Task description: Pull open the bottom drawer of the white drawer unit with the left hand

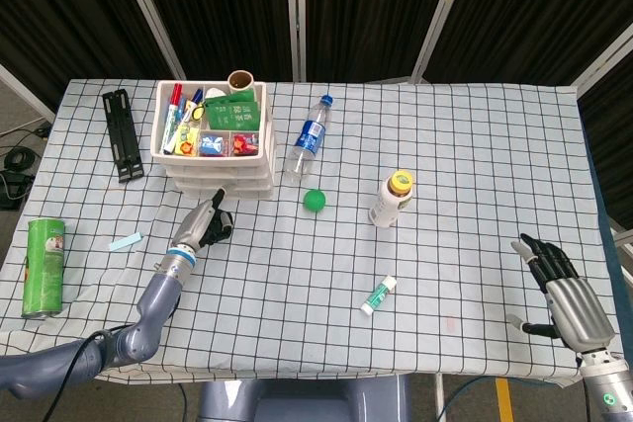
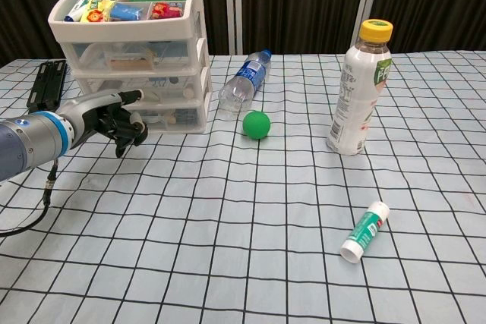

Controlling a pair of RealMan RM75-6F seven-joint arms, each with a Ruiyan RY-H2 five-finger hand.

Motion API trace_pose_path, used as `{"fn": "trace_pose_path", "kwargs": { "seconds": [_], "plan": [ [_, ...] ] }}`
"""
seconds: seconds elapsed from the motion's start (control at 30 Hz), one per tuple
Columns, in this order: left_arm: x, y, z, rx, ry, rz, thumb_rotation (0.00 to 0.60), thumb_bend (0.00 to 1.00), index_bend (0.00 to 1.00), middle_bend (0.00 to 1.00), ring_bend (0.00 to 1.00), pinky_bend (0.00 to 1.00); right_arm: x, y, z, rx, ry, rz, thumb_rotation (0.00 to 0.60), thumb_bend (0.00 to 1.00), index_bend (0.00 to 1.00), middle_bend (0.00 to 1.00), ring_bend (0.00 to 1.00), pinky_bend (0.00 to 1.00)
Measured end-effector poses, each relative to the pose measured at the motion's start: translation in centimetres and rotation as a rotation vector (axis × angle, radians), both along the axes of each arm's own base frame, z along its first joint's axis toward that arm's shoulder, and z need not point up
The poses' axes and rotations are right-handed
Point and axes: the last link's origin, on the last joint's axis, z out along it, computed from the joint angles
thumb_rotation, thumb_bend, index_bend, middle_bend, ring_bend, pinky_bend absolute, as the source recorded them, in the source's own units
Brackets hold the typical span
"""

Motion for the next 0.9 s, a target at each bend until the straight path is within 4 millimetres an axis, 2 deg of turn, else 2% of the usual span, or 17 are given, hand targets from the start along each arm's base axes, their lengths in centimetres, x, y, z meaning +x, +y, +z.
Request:
{"fn": "trace_pose_path", "kwargs": {
  "seconds": [0.2, 0.47, 0.7, 0.9],
  "plan": [
    [-0.2, -0.2, 0.0, 0.014, -0.018, -0.016, 0.600, 0.79, 0.24, 0.72, 0.76, 0.66, 0.0, 0.0, 0.0, -0.001, 0.000, 0.000, 0.600, 0.02, 0.00, 0.00, 0.00, 0.00],
    [-0.8, -0.9, 0.0, 0.009, -0.017, -0.038, 0.600, 0.79, 0.27, 0.72, 0.76, 0.66, 0.0, 0.0, 0.0, -0.002, 0.002, 0.002, 0.600, 0.02, 0.00, 0.00, 0.00, 0.00],
    [-1.5, -2.1, 0.4, 0.002, -0.010, -0.062, 0.600, 0.79, 0.26, 0.72, 0.76, 0.66, 0.1, 0.1, 0.0, -0.005, 0.001, 0.004, 0.600, 0.02, 0.00, 0.00, 0.00, 0.00],
    [-2.2, -3.1, 1.1, 0.038, 0.009, -0.105, 0.600, 0.79, 0.18, 0.72, 0.76, 0.66, 0.1, 0.1, 0.0, -0.003, 0.001, 0.006, 0.600, 0.02, 0.00, 0.00, 0.00, 0.00]
  ]
}}
